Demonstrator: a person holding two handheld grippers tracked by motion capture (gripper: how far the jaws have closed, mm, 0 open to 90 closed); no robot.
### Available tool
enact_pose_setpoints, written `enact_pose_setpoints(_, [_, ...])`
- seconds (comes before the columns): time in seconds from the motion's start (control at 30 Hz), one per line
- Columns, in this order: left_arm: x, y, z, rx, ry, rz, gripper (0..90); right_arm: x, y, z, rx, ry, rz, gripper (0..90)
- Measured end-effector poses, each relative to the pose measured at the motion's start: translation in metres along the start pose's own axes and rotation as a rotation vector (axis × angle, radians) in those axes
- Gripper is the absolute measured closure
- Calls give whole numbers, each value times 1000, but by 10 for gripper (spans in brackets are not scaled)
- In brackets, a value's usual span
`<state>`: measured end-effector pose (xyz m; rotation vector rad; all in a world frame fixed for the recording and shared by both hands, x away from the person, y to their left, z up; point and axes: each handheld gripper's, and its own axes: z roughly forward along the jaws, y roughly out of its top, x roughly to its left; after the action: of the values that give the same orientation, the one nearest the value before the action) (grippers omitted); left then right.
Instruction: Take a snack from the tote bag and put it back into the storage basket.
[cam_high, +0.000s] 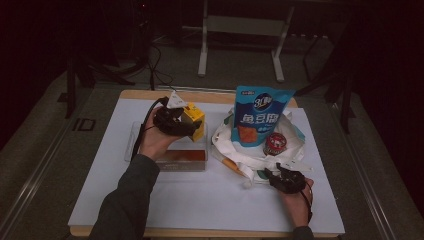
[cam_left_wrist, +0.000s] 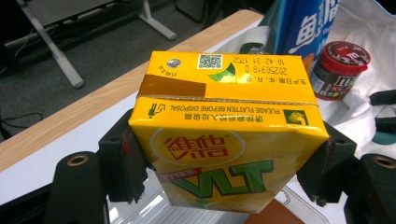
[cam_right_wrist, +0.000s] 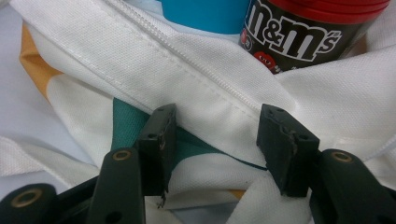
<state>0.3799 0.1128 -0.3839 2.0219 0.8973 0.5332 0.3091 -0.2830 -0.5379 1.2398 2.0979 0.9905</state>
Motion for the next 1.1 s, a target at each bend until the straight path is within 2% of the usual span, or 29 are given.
enact_pose_setpoints(0.37, [12,-11,-11,-2,29,-16,283,0,0,0,1,0,0,472])
enact_pose_setpoints(1.1, [41,-40,-31,-19,87,-94,283,0,0,0,1,-2,-3,472])
